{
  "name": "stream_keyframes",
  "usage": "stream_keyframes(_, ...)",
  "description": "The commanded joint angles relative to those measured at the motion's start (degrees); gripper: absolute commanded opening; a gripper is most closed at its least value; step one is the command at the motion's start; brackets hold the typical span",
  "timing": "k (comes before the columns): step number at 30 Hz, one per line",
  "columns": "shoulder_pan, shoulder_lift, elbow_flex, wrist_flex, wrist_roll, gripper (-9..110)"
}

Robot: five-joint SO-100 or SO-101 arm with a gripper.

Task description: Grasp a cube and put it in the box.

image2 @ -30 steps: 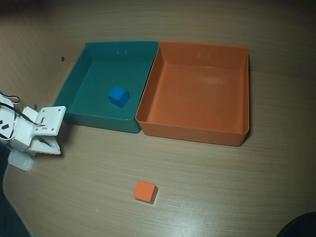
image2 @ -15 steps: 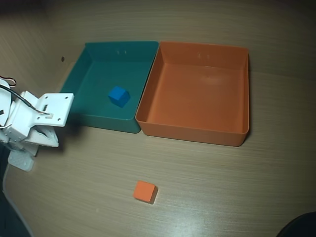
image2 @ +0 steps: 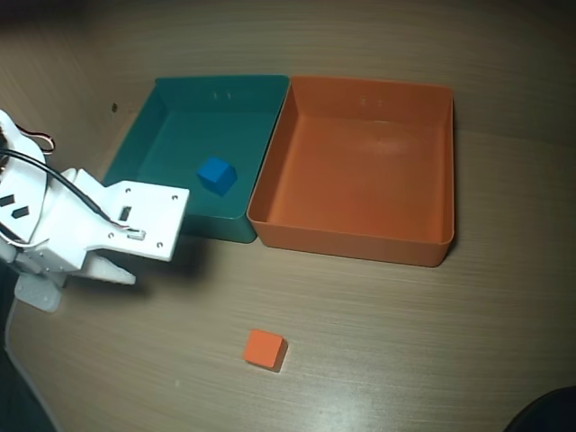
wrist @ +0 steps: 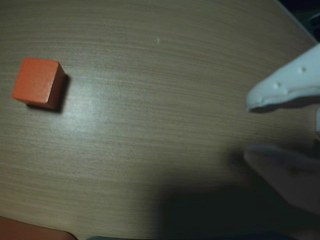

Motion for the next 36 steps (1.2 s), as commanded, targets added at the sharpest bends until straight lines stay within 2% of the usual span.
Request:
stream_keyframes(1, 0.79, -2.20, -8.17, -0.53, -0.35, 25)
stream_keyframes(5, 0.79, -7.82, -14.24, -0.53, -0.35, 31)
stream_keyframes(22, 4.92, -35.51, -43.07, -0.53, -0.35, 31)
stream_keyframes(36, 6.94, -52.73, -55.37, -0.53, -0.44, 31)
